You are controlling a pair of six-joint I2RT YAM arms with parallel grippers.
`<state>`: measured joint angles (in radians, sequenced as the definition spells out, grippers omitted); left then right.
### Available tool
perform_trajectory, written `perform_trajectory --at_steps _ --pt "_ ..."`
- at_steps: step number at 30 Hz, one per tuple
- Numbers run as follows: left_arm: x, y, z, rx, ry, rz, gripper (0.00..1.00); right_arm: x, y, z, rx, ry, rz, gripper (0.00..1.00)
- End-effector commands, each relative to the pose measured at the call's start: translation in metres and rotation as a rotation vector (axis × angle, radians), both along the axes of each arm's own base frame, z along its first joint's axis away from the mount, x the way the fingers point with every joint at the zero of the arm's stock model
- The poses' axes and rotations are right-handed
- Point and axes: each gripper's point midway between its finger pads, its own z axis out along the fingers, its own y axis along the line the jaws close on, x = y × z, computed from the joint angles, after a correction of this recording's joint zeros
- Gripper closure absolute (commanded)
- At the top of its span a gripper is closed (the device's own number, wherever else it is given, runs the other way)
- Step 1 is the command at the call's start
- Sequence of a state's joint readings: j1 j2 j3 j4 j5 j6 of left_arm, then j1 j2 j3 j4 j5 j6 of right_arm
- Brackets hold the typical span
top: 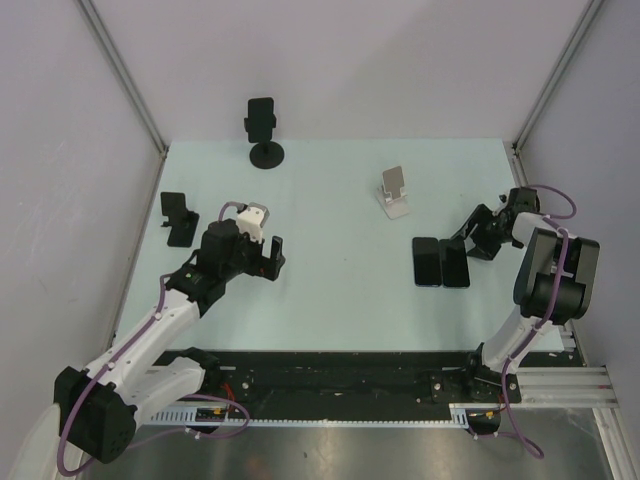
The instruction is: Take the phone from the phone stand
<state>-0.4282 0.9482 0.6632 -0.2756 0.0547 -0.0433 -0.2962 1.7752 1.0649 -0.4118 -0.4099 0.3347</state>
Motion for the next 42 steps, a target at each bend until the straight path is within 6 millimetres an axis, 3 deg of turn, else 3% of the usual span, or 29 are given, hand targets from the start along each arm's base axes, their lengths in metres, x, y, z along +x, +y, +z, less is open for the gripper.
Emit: perform_trajectory --at_steps 1,5,9,15,19,24,25,30,42 --pt "0.007 -0.003 0.018 0.004 -0.053 -0.015 0.0 0.01 0.007 0.007 0.037 -0.047 0.005 0.33" --pt "0.006 -0.003 0.017 0.006 -0.05 -0.015 0.0 0.016 0.004 0.02 0.014 -0.095 -0.002 0.32" --pt "0.007 -0.004 0.017 0.004 -0.048 -0.017 0.0 0.037 0.009 0.051 -0.005 -0.239 0.035 0.32" --pt "0.006 -0.005 0.014 0.002 -0.037 -0.022 0.0 0.072 0.043 0.093 0.0 -0.468 0.176 0.3" --pt "0.006 -0.006 0.013 0.001 -0.031 -0.024 0.0 0.096 0.066 0.108 0.001 -0.55 0.256 0.26" --pt "0.007 -0.005 0.011 0.005 -0.028 -0.02 0.0 0.128 0.091 0.109 0.117 -0.549 0.198 0.3" --pt "0.007 -0.004 0.01 0.008 -0.024 -0.017 0.0 0.133 0.095 0.098 0.14 -0.521 0.175 0.32" --pt "0.007 -0.003 0.008 0.017 -0.023 -0.011 0.0 0.152 0.106 0.086 0.269 -0.474 0.035 0.39" --pt "0.008 -0.001 0.008 0.025 -0.024 -0.007 0.0 0.165 0.134 0.054 0.365 -0.382 -0.059 0.44"
